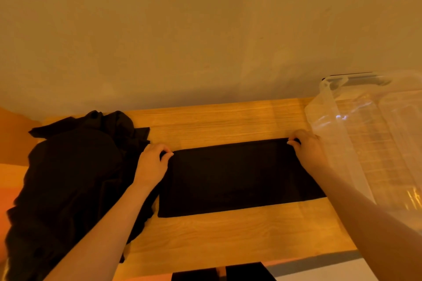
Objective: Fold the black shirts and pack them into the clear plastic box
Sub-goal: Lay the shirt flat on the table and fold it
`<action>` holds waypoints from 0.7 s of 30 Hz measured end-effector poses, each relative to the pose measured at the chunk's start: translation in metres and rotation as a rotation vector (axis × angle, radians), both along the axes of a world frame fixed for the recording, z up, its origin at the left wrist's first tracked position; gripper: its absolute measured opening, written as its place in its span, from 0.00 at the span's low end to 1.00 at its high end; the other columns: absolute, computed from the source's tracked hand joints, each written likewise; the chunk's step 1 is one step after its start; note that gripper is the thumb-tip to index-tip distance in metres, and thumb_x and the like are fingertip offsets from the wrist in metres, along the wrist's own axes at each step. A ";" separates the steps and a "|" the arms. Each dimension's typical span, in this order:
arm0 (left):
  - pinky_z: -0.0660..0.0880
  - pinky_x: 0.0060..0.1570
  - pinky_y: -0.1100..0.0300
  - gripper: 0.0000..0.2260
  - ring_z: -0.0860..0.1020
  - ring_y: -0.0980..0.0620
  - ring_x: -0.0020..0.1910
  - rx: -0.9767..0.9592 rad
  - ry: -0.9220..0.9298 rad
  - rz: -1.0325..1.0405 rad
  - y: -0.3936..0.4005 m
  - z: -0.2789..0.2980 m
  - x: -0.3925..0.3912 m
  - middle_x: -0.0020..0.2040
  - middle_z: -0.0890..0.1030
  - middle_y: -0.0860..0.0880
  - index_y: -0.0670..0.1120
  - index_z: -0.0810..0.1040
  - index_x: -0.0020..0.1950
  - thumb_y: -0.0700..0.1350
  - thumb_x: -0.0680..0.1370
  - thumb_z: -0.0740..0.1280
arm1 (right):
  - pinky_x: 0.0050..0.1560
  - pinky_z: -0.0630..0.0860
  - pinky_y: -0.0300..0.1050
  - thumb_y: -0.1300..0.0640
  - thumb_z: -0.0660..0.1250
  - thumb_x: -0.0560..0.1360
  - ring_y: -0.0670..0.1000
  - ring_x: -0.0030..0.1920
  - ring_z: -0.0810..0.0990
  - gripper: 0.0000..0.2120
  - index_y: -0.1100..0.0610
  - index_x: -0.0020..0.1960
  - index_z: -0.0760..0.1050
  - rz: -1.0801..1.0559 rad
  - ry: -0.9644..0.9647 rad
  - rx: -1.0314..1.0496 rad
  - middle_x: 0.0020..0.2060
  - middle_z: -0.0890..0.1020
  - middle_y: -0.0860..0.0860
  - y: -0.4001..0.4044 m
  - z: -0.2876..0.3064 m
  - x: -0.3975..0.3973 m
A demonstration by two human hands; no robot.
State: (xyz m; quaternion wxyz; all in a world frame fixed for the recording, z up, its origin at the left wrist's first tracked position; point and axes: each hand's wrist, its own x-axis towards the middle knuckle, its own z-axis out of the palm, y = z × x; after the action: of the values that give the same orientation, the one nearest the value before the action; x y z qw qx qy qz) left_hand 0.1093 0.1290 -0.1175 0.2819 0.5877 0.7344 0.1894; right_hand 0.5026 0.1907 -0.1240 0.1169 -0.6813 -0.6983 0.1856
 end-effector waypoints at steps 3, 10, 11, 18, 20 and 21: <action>0.64 0.41 0.64 0.03 0.71 0.55 0.42 0.000 0.014 0.020 0.003 -0.001 0.001 0.38 0.71 0.55 0.43 0.77 0.45 0.40 0.77 0.65 | 0.46 0.74 0.55 0.62 0.66 0.75 0.60 0.42 0.78 0.04 0.63 0.44 0.76 -0.036 -0.035 -0.077 0.40 0.80 0.59 0.006 0.002 -0.001; 0.73 0.41 0.50 0.02 0.76 0.46 0.40 0.100 0.304 -0.023 0.000 0.001 0.005 0.39 0.78 0.46 0.42 0.77 0.44 0.39 0.76 0.66 | 0.55 0.65 0.53 0.61 0.65 0.75 0.61 0.53 0.74 0.06 0.63 0.50 0.77 -0.065 -0.171 0.013 0.49 0.79 0.59 -0.001 0.011 -0.013; 0.72 0.42 0.49 0.01 0.76 0.44 0.42 0.152 0.384 -0.035 -0.003 0.002 0.010 0.42 0.79 0.45 0.42 0.77 0.45 0.39 0.75 0.68 | 0.57 0.67 0.56 0.62 0.66 0.74 0.62 0.55 0.74 0.09 0.64 0.53 0.76 -0.065 -0.174 0.078 0.52 0.78 0.60 -0.008 0.011 -0.018; 0.66 0.65 0.47 0.23 0.71 0.46 0.67 0.131 0.479 -0.557 -0.051 -0.010 0.090 0.67 0.73 0.45 0.45 0.73 0.66 0.53 0.76 0.54 | 0.71 0.53 0.49 0.45 0.43 0.81 0.53 0.70 0.65 0.26 0.59 0.70 0.64 0.314 -0.312 0.047 0.69 0.70 0.55 -0.075 -0.012 -0.065; 0.60 0.69 0.44 0.26 0.64 0.43 0.71 0.013 0.538 -0.486 -0.052 -0.023 0.092 0.71 0.67 0.43 0.46 0.67 0.71 0.56 0.77 0.51 | 0.73 0.50 0.49 0.40 0.34 0.79 0.52 0.73 0.59 0.33 0.58 0.73 0.60 0.239 -0.332 -0.076 0.72 0.63 0.54 -0.072 -0.017 -0.056; 0.56 0.70 0.42 0.27 0.61 0.42 0.72 -0.010 0.550 -0.437 -0.048 -0.028 0.088 0.72 0.65 0.42 0.47 0.64 0.72 0.57 0.77 0.50 | 0.73 0.49 0.50 0.37 0.30 0.77 0.51 0.74 0.54 0.36 0.57 0.74 0.55 0.198 -0.334 -0.100 0.73 0.58 0.52 -0.068 -0.019 -0.047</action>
State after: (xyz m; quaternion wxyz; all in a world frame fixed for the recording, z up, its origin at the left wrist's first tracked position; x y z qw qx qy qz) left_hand 0.1978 0.0805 -0.1458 0.1104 0.7585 0.6407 -0.0444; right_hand 0.4556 0.1228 -0.1427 -0.0532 -0.6355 -0.7616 0.1150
